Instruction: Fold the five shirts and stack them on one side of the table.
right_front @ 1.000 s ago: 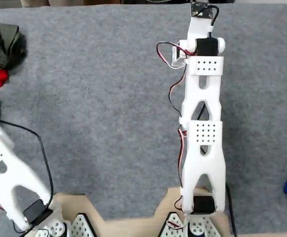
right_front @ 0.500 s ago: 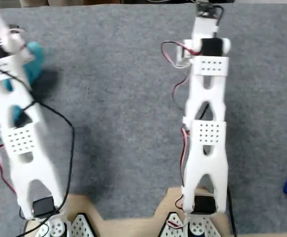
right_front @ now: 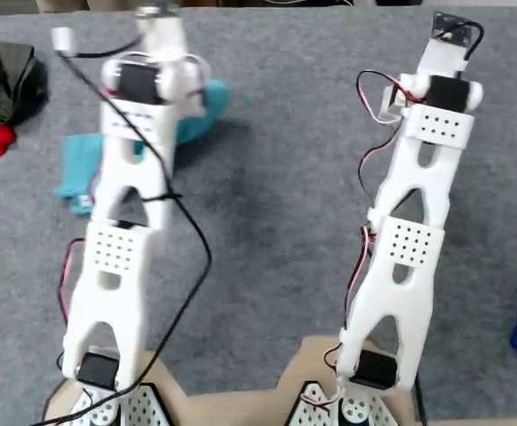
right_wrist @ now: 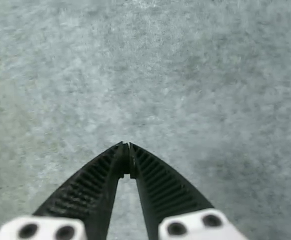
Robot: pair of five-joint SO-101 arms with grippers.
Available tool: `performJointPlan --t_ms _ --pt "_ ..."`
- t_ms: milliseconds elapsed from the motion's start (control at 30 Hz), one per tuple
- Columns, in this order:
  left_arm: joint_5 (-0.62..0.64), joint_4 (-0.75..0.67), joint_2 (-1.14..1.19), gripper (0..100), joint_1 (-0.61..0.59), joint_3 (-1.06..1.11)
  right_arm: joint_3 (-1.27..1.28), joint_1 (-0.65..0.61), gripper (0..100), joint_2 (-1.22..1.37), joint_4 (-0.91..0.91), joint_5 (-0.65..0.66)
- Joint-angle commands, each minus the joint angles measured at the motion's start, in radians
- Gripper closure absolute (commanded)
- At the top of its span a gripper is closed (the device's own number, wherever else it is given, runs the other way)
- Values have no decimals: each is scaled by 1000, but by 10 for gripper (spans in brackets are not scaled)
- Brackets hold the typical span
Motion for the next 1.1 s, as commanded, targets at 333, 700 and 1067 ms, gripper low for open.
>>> performJointPlan --t_ms 333,700,1067 --pt "3 14 -82 981 180 14 -24 107 990 -222 15 494" --pt "3 14 -288 981 190 393 320 142 990 -561 17 496" --pt "-6 12 -668 981 153 901 1029 91 989 -951 11 499"
